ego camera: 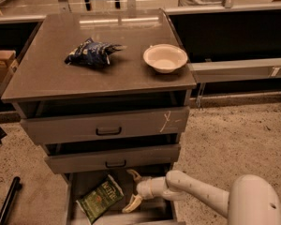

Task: Pick green jalapeno chip bag from bottom drawer and place on counter

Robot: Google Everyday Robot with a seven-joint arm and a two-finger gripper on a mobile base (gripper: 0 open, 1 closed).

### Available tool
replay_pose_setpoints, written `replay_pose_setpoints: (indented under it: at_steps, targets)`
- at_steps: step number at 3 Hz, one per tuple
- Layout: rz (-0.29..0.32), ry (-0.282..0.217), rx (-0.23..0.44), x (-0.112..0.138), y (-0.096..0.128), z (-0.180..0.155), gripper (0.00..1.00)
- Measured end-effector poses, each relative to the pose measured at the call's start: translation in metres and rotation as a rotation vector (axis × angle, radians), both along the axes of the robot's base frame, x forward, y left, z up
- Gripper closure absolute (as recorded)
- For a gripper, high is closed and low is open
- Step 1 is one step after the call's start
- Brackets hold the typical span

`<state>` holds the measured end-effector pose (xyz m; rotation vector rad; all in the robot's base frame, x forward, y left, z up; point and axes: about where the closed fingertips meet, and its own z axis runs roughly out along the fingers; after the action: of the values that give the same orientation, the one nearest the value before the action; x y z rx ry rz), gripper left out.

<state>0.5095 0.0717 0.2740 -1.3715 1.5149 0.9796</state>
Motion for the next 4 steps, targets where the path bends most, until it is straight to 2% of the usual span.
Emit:
replay_pose_setpoints:
  at_steps: [1, 2, 3, 4]
  targets:
    - [0.015, -0.029, -0.013, 0.026, 0.021, -0.039, 0.0]
    - [0.01, -0.032, -0.014, 0.028, 0.019, -0.038, 0.0]
    - [0.013, -0.028, -0.054, 0.028, 0.024, -0.043, 0.0]
    - [-0.004, -0.061, -0.095, 0.024, 0.036, -0.063, 0.0]
